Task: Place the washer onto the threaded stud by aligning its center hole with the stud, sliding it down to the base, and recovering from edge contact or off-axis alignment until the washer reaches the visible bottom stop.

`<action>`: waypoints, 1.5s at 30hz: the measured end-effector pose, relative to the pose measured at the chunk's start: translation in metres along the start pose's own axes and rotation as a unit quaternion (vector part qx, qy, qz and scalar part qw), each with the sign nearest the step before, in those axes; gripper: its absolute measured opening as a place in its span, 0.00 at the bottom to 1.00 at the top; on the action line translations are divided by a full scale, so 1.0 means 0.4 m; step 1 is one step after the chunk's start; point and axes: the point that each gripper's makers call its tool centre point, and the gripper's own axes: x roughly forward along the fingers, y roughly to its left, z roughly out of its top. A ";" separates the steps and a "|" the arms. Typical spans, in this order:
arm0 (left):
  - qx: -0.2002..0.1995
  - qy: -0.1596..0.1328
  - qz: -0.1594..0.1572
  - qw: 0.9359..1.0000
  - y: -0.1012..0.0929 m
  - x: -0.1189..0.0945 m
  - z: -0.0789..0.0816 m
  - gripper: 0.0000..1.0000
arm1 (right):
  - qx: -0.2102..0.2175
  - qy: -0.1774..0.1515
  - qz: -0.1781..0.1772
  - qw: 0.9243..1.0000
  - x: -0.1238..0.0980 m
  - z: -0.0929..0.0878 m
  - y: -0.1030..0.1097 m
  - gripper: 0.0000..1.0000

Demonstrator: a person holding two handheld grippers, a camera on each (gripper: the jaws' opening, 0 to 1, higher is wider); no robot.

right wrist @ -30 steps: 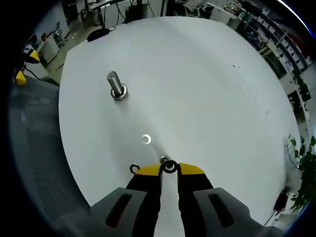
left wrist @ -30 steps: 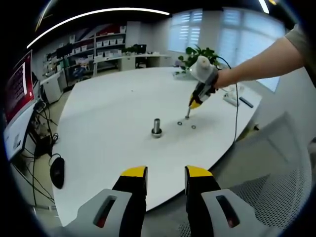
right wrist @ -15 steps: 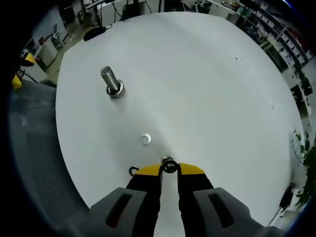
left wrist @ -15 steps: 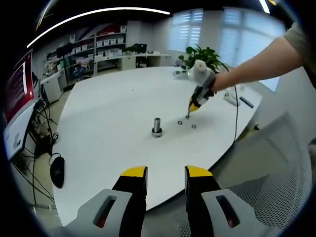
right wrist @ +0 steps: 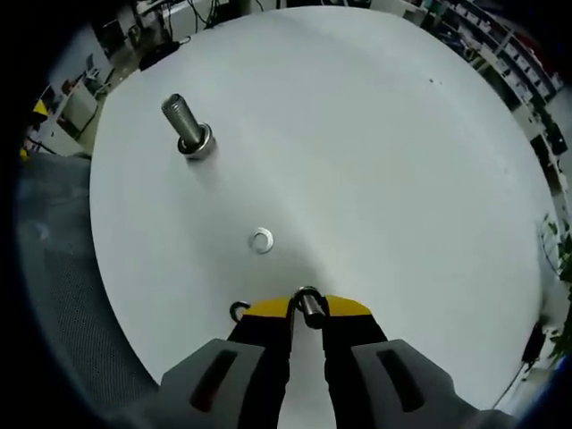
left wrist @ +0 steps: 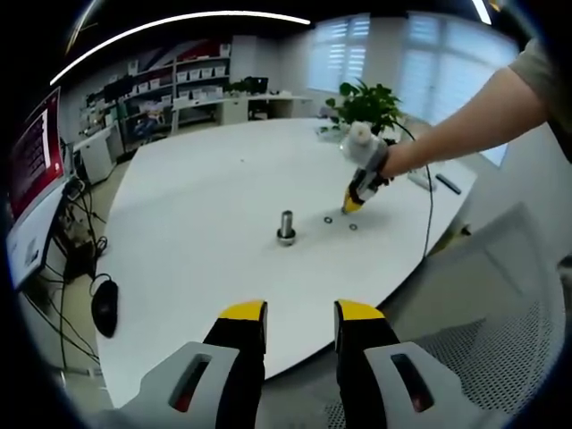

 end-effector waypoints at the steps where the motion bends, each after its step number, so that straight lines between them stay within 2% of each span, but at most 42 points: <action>1: 0.000 0.000 0.000 1.000 0.000 0.000 0.000 0.28 | 0.001 0.000 0.000 1.000 0.000 0.000 0.001 0.15; 12: 0.002 0.002 0.000 1.000 -0.001 0.000 -0.001 0.28 | 0.010 -0.004 -0.006 1.000 -0.016 -0.021 -0.008 0.19; 21: 0.005 -0.002 -0.005 1.000 -0.006 0.000 0.004 0.28 | 0.026 -0.003 -0.006 1.000 -0.040 -0.047 0.012 0.19; 27: 0.005 -0.004 -0.007 1.000 -0.007 0.000 0.005 0.28 | 0.037 0.000 0.004 0.999 -0.046 -0.049 0.045 0.19; 30: 0.006 -0.006 -0.007 1.000 -0.008 -0.002 0.007 0.28 | 0.059 0.016 0.032 0.998 -0.036 -0.055 0.083 0.19; 37: 0.005 -0.007 -0.007 1.000 -0.008 -0.002 0.007 0.28 | 0.038 0.015 0.033 0.999 -0.023 -0.035 0.108 0.19; 45: 0.004 -0.007 -0.008 1.000 -0.009 -0.002 0.008 0.28 | 0.022 0.003 0.033 0.999 -0.004 0.013 0.138 0.19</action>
